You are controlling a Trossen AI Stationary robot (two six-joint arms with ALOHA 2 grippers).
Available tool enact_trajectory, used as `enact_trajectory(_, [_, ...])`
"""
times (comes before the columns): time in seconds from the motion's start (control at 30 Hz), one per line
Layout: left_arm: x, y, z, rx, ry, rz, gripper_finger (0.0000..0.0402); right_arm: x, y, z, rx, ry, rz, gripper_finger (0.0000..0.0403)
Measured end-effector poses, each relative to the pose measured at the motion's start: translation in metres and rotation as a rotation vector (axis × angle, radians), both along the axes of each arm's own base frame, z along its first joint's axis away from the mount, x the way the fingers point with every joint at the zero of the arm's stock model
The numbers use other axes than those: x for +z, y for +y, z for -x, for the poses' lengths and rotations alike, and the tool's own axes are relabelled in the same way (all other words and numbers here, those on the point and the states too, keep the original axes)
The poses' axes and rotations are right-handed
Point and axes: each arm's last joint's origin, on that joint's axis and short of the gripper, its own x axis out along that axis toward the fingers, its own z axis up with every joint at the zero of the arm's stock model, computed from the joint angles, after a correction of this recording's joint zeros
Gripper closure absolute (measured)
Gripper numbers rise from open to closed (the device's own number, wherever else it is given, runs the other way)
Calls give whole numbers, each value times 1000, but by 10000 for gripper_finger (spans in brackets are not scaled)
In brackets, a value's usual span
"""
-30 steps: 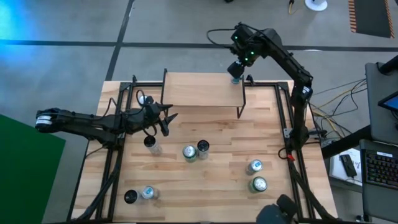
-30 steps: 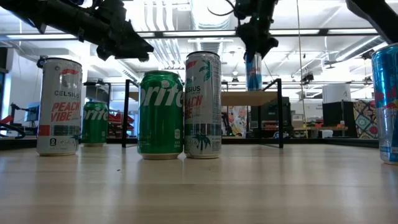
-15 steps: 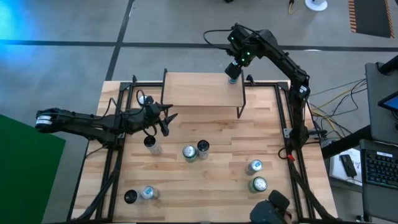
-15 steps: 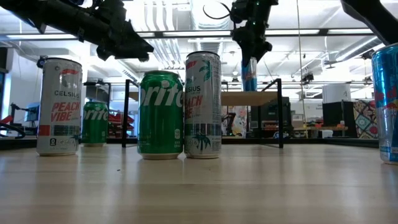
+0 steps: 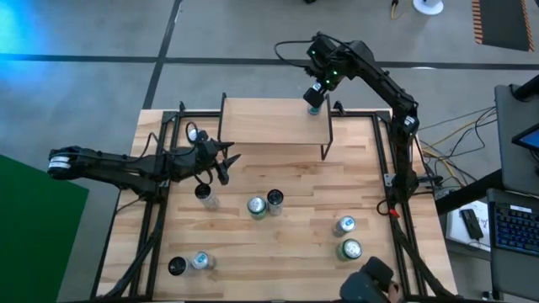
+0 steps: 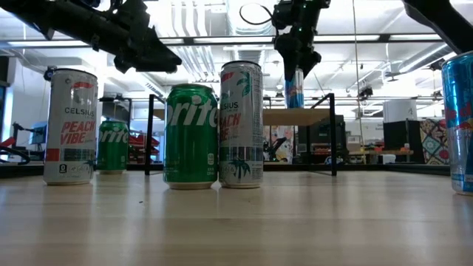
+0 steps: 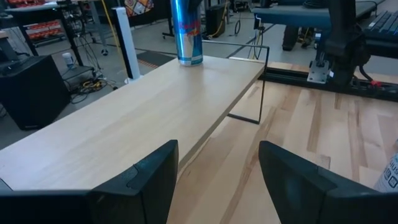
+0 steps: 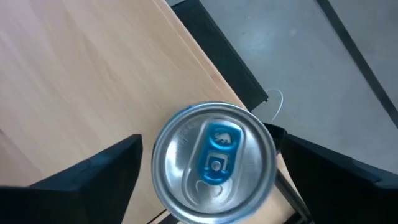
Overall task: Sort soda cans
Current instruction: Put the top right blue soda can on the shelf, then put the top green soda can on the shelf
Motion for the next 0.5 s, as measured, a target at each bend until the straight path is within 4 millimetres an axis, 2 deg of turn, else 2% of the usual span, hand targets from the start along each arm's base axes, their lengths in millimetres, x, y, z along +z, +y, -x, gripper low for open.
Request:
enact_trajectory(0.27, [0,0,0,2,-1,2,192,34,20,23,-15,-80,69,26])
enact_trajectory(0.5, [3,2,5,166,-53,33,192,61,49,45,-15,-162,71,26])
